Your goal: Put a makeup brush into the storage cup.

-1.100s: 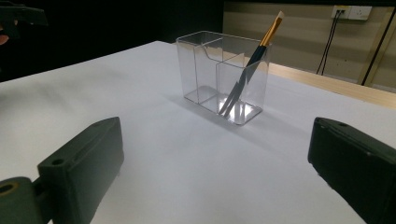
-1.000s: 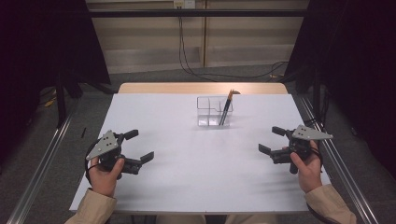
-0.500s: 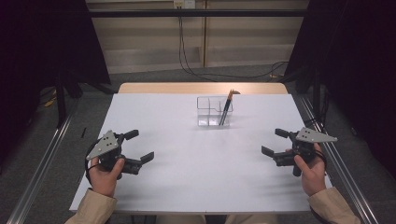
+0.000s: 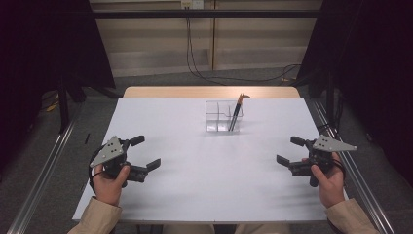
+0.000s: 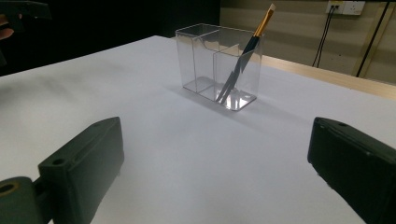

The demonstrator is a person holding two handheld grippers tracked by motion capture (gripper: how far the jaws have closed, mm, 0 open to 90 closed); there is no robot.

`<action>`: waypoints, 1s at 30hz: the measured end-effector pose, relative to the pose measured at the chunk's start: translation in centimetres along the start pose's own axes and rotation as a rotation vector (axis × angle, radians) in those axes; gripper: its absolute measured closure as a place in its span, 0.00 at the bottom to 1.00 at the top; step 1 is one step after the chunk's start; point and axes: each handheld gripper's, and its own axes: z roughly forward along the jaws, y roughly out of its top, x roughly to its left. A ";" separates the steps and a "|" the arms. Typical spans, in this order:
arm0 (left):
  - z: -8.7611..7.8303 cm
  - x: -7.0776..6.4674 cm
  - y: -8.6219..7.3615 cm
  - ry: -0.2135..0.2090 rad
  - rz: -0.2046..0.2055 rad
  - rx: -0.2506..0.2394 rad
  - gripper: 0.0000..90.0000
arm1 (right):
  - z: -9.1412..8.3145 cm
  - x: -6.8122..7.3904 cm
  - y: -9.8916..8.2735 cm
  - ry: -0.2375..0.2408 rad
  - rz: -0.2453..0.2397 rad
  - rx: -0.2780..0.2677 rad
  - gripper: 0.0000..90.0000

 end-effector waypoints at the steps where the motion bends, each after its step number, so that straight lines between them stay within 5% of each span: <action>1: 0.0 0.0 0.0 0.001 0.000 0.001 0.00 | 0.0 0.0 0.0 0.000 0.000 0.001 0.04; 30: -0.1 -0.1 0.0 -0.005 -0.001 0.000 0.00 | -1.2 0.6 -0.4 0.002 -0.026 0.019 0.04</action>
